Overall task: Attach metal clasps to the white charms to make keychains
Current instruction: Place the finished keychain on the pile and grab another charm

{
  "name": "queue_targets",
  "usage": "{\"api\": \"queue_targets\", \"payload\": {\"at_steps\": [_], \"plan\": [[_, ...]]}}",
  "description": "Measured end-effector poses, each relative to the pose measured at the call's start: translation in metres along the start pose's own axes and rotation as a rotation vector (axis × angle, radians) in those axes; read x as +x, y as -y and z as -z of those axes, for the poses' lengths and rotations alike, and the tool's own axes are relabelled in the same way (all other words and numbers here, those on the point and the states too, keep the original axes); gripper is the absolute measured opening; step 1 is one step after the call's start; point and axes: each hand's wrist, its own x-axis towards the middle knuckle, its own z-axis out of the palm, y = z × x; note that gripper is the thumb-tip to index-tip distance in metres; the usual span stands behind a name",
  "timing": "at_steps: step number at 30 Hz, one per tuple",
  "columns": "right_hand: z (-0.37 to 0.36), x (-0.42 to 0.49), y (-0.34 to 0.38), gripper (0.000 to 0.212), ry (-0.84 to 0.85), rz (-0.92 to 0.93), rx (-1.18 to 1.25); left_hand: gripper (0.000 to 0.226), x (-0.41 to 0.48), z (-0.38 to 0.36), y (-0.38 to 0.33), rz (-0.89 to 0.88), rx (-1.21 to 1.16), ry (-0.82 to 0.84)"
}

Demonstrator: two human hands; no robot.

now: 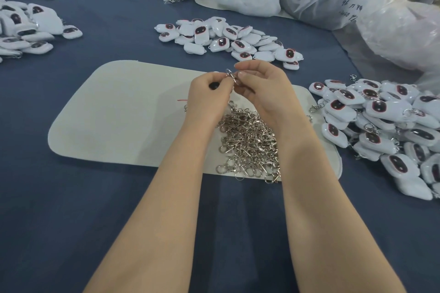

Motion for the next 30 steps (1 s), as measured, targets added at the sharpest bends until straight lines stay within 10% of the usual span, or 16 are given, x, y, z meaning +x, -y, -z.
{"api": "queue_targets", "payload": {"at_steps": [11, 17, 30], "plan": [[0.004, 0.001, 0.001, 0.022, -0.041, -0.046, 0.004, 0.027, 0.005, -0.001, 0.005, -0.053, 0.067, -0.044], [0.001, 0.001, -0.001, 0.016, -0.127, 0.054, -0.631, 0.015, 0.005, -0.001, 0.012, -0.253, 0.450, -0.124], [-0.005, 0.000, -0.003, 0.007, -0.038, 0.190, -0.890, 0.016, -0.002, -0.002, 0.015, -0.331, 0.644, -0.135]]}}
